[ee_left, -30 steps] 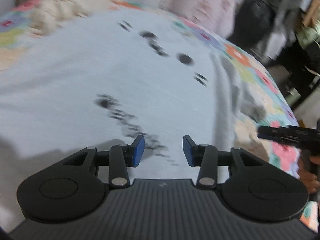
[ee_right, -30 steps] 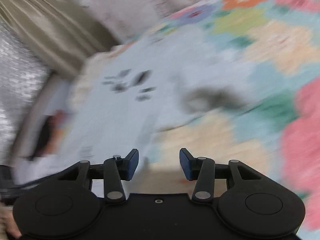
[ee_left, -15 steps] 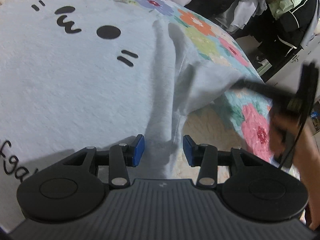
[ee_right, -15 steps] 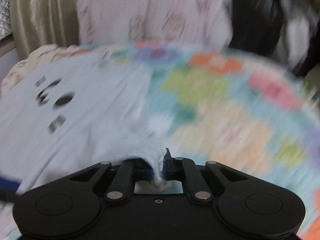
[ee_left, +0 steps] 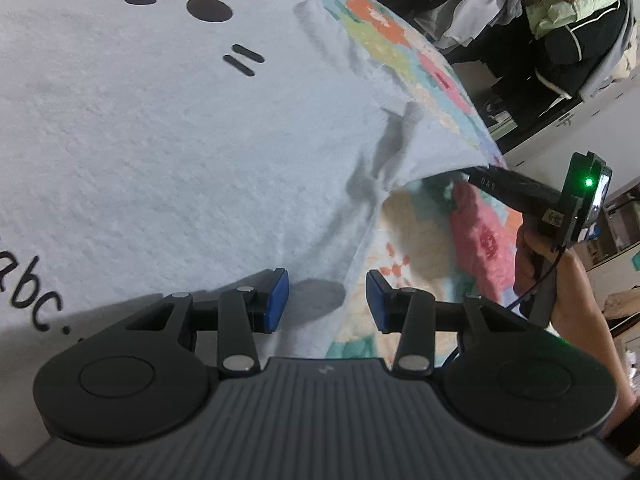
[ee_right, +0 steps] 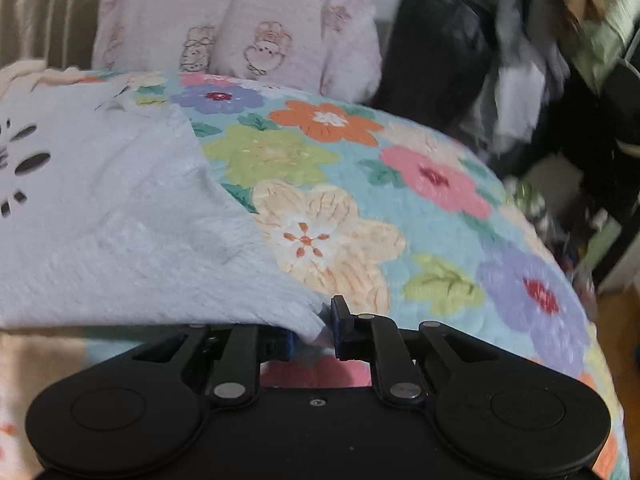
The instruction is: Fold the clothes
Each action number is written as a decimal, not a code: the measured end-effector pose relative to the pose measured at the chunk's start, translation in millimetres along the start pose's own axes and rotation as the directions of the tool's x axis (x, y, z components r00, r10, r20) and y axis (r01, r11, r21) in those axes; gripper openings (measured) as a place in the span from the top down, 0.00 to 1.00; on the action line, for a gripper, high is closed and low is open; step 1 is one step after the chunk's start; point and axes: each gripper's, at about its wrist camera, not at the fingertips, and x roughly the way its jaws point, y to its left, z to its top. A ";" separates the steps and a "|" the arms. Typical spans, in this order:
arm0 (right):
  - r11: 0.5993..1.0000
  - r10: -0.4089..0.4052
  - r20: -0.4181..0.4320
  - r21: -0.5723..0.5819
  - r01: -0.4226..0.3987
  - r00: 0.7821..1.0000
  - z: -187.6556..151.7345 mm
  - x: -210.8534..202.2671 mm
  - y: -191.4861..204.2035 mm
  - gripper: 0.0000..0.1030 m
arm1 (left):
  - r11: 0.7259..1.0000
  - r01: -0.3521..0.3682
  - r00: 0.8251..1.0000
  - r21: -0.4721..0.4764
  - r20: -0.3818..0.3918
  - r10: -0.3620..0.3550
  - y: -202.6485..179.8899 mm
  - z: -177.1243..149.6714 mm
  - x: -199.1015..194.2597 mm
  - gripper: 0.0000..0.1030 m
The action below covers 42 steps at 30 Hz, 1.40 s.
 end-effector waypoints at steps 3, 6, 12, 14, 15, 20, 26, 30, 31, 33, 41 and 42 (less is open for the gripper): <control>0.991 -0.119 -0.102 0.042 0.124 0.988 1.3 -5.0 1.5 0.37 | 1.000 0.019 1.000 -0.008 -0.003 -0.019 -1.7 0.9 2.6 0.60; 0.975 -0.113 -0.183 0.166 0.144 0.977 -3.0 -13.1 -14.0 0.36 | 0.999 0.037 0.999 -0.014 -0.025 -0.037 -4.4 -1.2 4.2 0.60; 0.872 0.123 -0.092 0.486 -0.064 0.988 -20.9 -49.6 -29.3 0.36 | 0.991 0.063 0.995 -0.115 -0.076 -0.072 7.0 -0.1 7.0 0.60; 0.835 0.223 -0.042 0.524 -0.168 0.974 -17.3 -50.4 -20.2 0.36 | 0.988 0.065 0.992 -0.141 -0.099 -0.079 10.6 -0.7 6.4 0.61; 0.819 0.277 -0.031 0.530 -0.219 0.960 -12.8 -45.8 -12.3 0.36 | 0.988 0.061 0.992 -0.141 -0.102 -0.075 11.7 -1.5 4.1 0.62; 0.800 0.420 -0.071 0.499 -0.332 0.905 7.3 -16.2 40.1 0.35 | 0.996 0.021 0.994 -0.082 -0.102 -0.030 8.6 -9.0 -6.0 0.63; 0.889 0.297 -0.166 0.408 -0.209 0.940 17.2 13.3 75.2 0.38 | 0.995 0.037 0.994 -0.096 -0.097 -0.046 17.2 -12.6 -11.9 0.63; 0.948 0.213 -0.139 0.268 -0.170 0.967 10.7 -6.5 76.9 0.97 | 0.989 0.044 0.994 -0.141 -0.097 -0.058 24.2 -9.8 -15.2 0.64; 0.943 0.216 -0.130 0.285 -0.172 0.968 6.7 -14.0 70.5 0.97 | 0.989 0.041 0.994 -0.141 -0.094 -0.054 24.7 -9.0 -17.3 0.64; 0.931 0.224 -0.113 0.320 -0.178 0.968 -4.7 -30.2 58.8 0.98 | 0.992 0.024 0.996 -0.123 -0.085 -0.035 24.6 -8.6 -21.7 0.64; 0.926 0.224 -0.127 0.338 -0.170 0.966 -40.1 -45.2 51.9 0.99 | 0.993 -0.007 0.997 -0.117 -0.078 -0.002 25.4 -7.3 -30.3 0.64; 0.928 0.213 -0.114 0.335 -0.164 0.970 -40.4 -50.8 53.8 0.99 | 0.993 -0.010 0.997 -0.118 -0.079 0.001 24.8 -7.1 -31.4 0.64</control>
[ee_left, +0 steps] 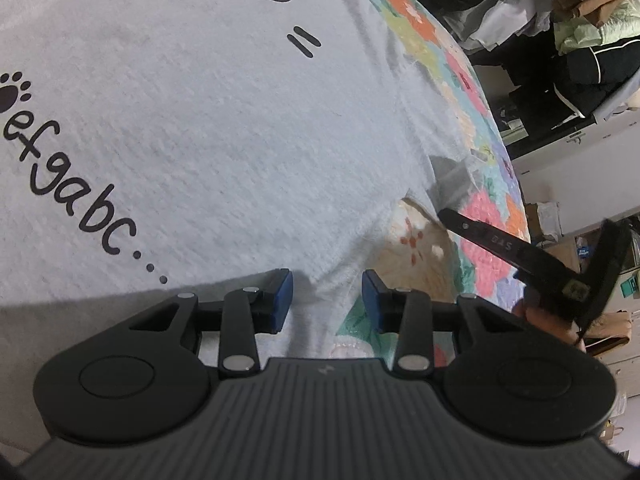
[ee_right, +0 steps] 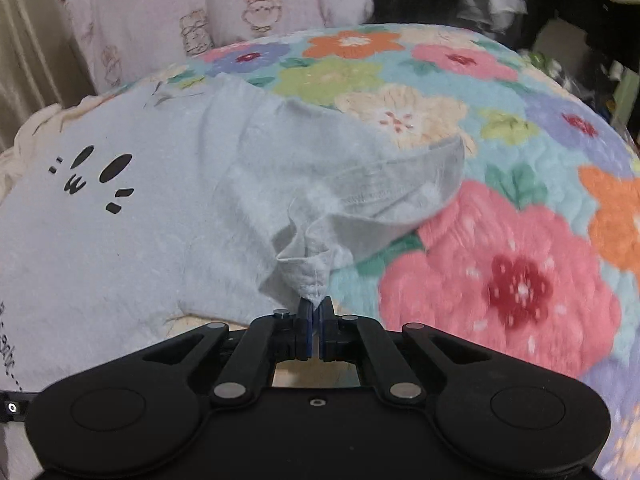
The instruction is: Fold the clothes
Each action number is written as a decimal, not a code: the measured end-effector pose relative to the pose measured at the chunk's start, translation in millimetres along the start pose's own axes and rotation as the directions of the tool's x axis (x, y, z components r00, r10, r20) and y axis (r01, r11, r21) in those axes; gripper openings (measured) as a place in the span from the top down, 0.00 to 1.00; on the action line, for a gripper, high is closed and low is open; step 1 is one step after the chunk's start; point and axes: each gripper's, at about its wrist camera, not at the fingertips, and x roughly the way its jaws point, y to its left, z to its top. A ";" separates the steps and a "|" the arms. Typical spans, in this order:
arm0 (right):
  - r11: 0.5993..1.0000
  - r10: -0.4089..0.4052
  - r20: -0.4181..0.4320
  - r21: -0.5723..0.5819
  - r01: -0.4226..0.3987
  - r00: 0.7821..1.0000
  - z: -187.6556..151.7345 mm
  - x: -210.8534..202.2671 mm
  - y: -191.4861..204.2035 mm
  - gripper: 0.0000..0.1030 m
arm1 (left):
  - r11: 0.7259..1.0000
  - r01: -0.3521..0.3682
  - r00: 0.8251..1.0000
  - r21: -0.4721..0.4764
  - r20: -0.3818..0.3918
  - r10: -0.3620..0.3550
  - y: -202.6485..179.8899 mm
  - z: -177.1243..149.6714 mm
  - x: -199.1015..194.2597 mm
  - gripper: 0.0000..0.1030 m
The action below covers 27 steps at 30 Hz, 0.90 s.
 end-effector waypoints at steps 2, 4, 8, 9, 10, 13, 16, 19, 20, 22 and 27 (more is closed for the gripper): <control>0.999 -0.018 0.044 -0.045 0.020 0.999 -3.2 -13.1 8.6 0.99 | 1.000 -0.008 1.000 0.005 0.004 0.008 0.1 -0.9 -4.2 0.64; 0.998 -0.022 0.024 -0.053 0.023 0.999 -5.9 -15.3 12.0 0.97 | 1.000 -0.021 1.000 0.004 0.005 0.021 1.7 -0.2 -6.1 0.63; 0.991 -0.088 -0.075 0.097 0.095 0.993 -17.0 -3.7 -7.7 0.95 | 0.999 -0.019 1.000 -0.038 0.004 0.019 8.2 2.3 -5.0 0.64; 0.991 -0.100 -0.065 0.087 0.106 0.993 -18.2 -6.8 -8.0 0.95 | 0.999 -0.017 1.000 -0.042 0.005 0.017 8.9 2.2 -5.0 0.64; 0.992 -0.102 -0.055 0.073 0.106 0.993 -18.7 -10.4 -7.5 0.90 | 0.999 -0.018 1.000 -0.037 0.007 0.018 8.3 2.2 -5.1 0.64; 0.993 -0.086 0.015 0.079 0.085 0.996 -16.1 -24.8 -7.5 0.77 | 0.999 -0.022 0.999 -0.029 0.027 0.022 7.1 2.9 -7.6 0.62; 0.995 -0.098 0.115 0.029 0.096 0.988 -9.0 -35.7 1.4 0.53 | 1.000 -0.018 0.999 -0.025 0.046 0.019 7.3 4.9 -10.0 0.61; 0.993 -0.104 0.132 -0.046 0.111 0.986 0.2 -21.1 6.5 0.40 | 0.999 -0.024 0.999 -0.029 0.044 0.026 9.4 5.3 -10.1 0.61; 0.992 -0.111 0.114 -0.049 0.117 0.987 1.6 -11.5 4.0 0.42 | 0.999 -0.027 0.999 -0.029 0.042 0.028 10.2 4.8 -10.0 0.61; 0.994 -0.107 0.044 -0.035 0.108 0.993 0.9 9.5 -6.4 0.85 | 0.999 -0.032 0.999 -0.032 0.035 0.034 11.4 4.7 -9.2 0.61; 0.984 -0.127 0.098 -0.115 0.138 0.987 -14.0 -2.7 -10.0 1.00 | 0.998 -0.064 0.997 -0.025 0.042 0.065 11.9 6.1 -15.1 0.61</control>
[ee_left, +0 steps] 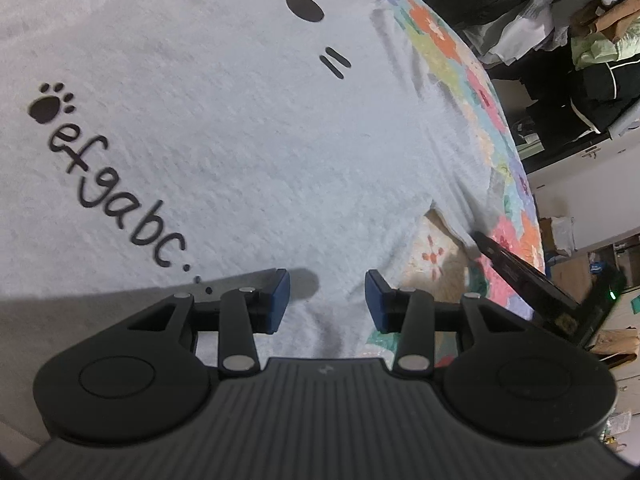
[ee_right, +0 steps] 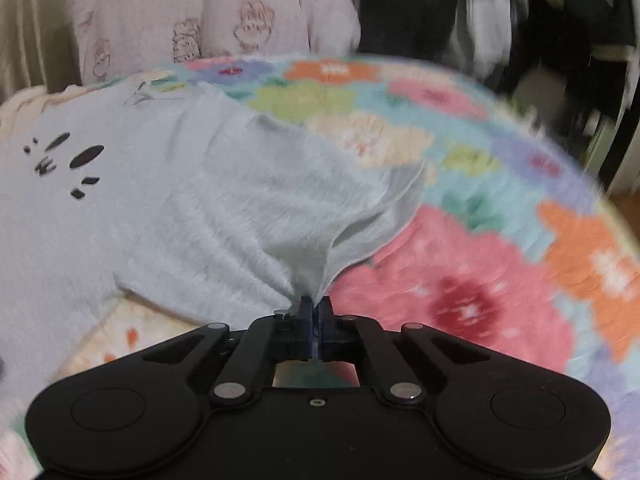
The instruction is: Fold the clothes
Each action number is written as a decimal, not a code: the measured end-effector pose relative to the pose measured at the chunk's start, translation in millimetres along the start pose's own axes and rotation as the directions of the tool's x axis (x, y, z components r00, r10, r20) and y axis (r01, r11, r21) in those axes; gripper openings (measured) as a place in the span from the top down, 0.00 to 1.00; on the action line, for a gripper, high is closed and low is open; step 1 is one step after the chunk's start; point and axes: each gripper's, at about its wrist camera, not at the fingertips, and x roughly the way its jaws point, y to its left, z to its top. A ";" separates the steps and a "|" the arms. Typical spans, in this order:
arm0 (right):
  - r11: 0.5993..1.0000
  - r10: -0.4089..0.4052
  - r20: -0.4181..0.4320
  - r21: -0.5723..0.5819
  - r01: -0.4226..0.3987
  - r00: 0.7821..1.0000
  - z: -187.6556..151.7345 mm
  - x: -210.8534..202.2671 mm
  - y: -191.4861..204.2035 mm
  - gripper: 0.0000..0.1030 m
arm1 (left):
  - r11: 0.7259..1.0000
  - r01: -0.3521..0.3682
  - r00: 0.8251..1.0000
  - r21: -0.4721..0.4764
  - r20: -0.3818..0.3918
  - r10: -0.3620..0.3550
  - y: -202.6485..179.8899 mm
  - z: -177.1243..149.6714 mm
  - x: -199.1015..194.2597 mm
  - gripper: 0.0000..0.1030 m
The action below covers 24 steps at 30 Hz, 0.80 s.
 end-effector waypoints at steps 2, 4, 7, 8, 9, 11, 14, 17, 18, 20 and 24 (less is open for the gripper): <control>1.000 -0.013 0.001 -0.015 0.013 1.000 -3.0 -6.3 -0.8 1.00 | 0.999 -0.032 0.999 0.017 0.021 0.032 0.5 0.8 -7.8 0.61; 0.998 -0.055 -0.033 -0.046 0.053 0.998 -6.2 3.3 -1.2 1.00 | 0.997 -0.069 0.997 0.030 0.040 0.067 3.1 2.5 -16.7 0.61; 0.988 -0.148 -0.050 -0.055 0.145 0.988 -9.5 0.0 -4.1 1.00 | 0.996 -0.093 0.994 0.017 0.060 0.092 16.1 8.8 -36.5 0.61; 0.984 -0.170 -0.051 -0.055 0.168 0.984 -9.3 -4.5 -4.6 0.98 | 0.995 -0.100 0.992 0.011 0.078 0.099 23.1 12.0 -47.8 0.61; 0.986 -0.162 -0.049 -0.052 0.159 0.986 -6.5 -11.8 -3.5 0.96 | 0.994 -0.108 0.989 0.007 0.106 0.107 31.8 15.7 -62.1 0.60; 0.998 -0.066 -0.045 -0.019 0.065 0.997 5.2 -27.6 0.3 0.90 | 0.990 -0.143 0.977 0.001 0.159 0.141 51.2 25.3 -89.1 0.60; 0.984 0.177 -0.047 0.033 -0.175 0.983 39.2 -44.2 17.6 0.67 | 0.964 -0.263 0.921 -0.027 0.291 0.259 89.9 42.5 -129.6 0.60; 0.919 0.388 -0.136 -0.015 -0.394 0.911 85.1 -50.1 60.1 0.63 | 0.922 -0.374 0.834 -0.099 0.399 0.381 127.4 58.0 -153.7 0.60; 0.892 0.432 -0.187 -0.058 -0.449 0.882 103.7 -53.0 80.1 0.63 | 0.911 -0.395 0.811 -0.120 0.420 0.407 138.5 63.4 -158.5 0.59; 0.824 0.498 -0.293 -0.134 -0.551 0.816 140.8 -59.1 121.3 0.60 | 0.910 -0.388 0.801 -0.148 0.433 0.413 158.1 75.7 -164.3 0.54; 0.693 0.513 -0.468 -0.269 -0.669 0.719 207.4 -69.9 213.2 0.43 | 0.903 -0.386 0.739 -0.186 0.524 0.424 188.2 91.2 -178.0 0.44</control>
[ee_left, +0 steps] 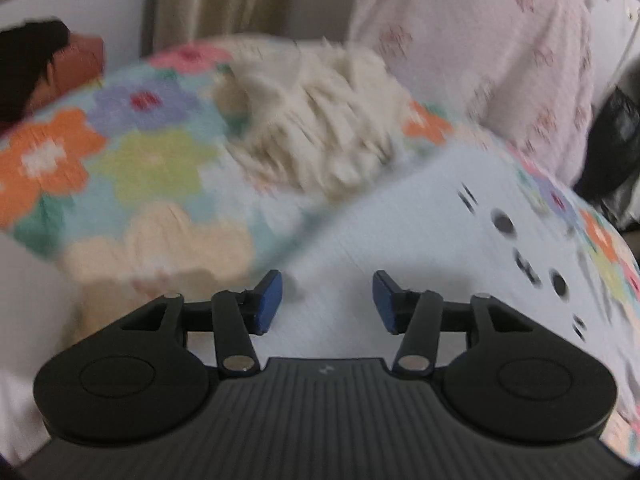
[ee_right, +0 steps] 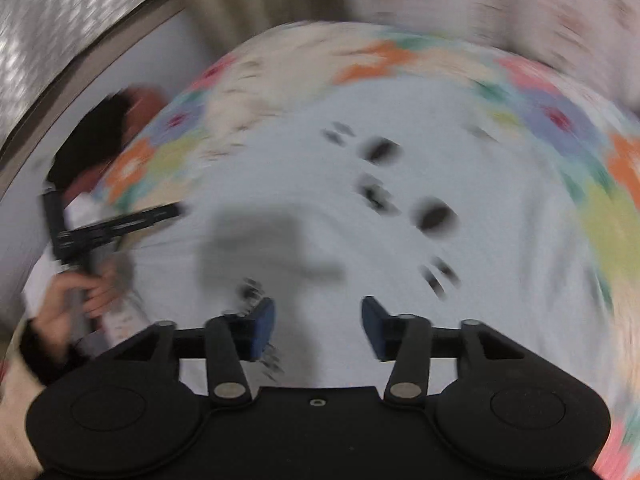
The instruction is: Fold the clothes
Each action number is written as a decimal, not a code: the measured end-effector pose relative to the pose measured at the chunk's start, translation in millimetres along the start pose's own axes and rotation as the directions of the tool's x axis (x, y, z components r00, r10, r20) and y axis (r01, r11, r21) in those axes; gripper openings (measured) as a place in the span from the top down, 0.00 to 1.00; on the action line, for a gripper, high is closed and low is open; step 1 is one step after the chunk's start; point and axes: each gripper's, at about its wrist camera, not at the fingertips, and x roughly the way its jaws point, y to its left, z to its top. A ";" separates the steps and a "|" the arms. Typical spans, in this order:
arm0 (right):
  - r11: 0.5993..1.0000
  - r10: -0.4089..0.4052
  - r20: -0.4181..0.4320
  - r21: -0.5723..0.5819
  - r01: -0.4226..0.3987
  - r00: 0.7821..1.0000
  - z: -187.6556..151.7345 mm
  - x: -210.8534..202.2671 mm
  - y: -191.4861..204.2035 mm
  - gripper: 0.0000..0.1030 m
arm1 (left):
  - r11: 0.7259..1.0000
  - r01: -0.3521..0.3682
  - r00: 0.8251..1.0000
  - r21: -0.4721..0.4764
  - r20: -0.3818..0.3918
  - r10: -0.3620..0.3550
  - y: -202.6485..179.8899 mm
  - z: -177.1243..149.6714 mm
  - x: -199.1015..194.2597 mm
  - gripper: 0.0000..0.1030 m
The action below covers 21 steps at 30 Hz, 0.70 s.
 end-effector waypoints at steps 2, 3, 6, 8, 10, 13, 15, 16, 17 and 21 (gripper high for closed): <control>0.996 0.036 -0.076 -0.079 -0.042 0.996 45.4 22.2 20.2 0.39 | 0.996 0.021 0.999 -0.082 0.047 -0.017 20.7 4.5 6.0 0.40; 0.993 0.057 -0.098 -0.097 -0.067 0.994 62.3 36.6 25.8 0.39 | 0.986 0.041 0.998 -0.164 0.048 -0.033 35.5 5.0 11.3 0.40; 0.989 0.091 -0.095 -0.106 -0.101 0.991 104.4 84.3 34.9 0.39 | 0.941 0.104 0.994 -0.321 0.010 -0.106 59.1 -1.9 26.4 0.40; 0.989 0.102 -0.080 -0.096 -0.109 0.992 124.3 116.1 33.1 0.39 | 0.941 0.129 0.988 -0.313 -0.037 -0.148 54.6 -4.1 36.8 0.40; 0.992 0.095 -0.059 -0.076 -0.099 0.994 140.4 142.2 31.2 0.39 | 0.965 0.109 0.986 -0.239 -0.100 -0.136 36.5 -4.1 46.8 0.45; 0.995 0.078 -0.004 -0.062 -0.078 0.997 166.2 174.4 26.4 0.39 | 0.986 0.082 0.983 -0.147 -0.149 -0.104 13.5 -12.3 53.2 0.95; 0.997 0.061 0.027 -0.059 -0.059 0.998 182.8 195.7 25.1 0.39 | 0.985 0.110 0.982 -0.135 -0.138 -0.129 7.3 -16.6 47.6 0.95; 0.997 0.052 0.040 -0.058 -0.050 0.998 190.8 206.2 24.9 0.39 | 0.980 0.139 0.979 -0.140 -0.127 -0.157 6.8 -17.6 42.5 0.95; 0.997 0.050 0.047 -0.058 -0.047 0.998 198.1 215.8 24.9 0.39 | 0.973 0.178 0.973 -0.149 -0.118 -0.197 7.6 -17.9 36.5 0.96; 0.998 0.025 0.039 -0.062 -0.023 0.999 218.5 249.6 28.8 0.37 | 0.914 0.336 0.926 -0.227 -0.096 -0.365 16.3 -24.5 31.1 0.96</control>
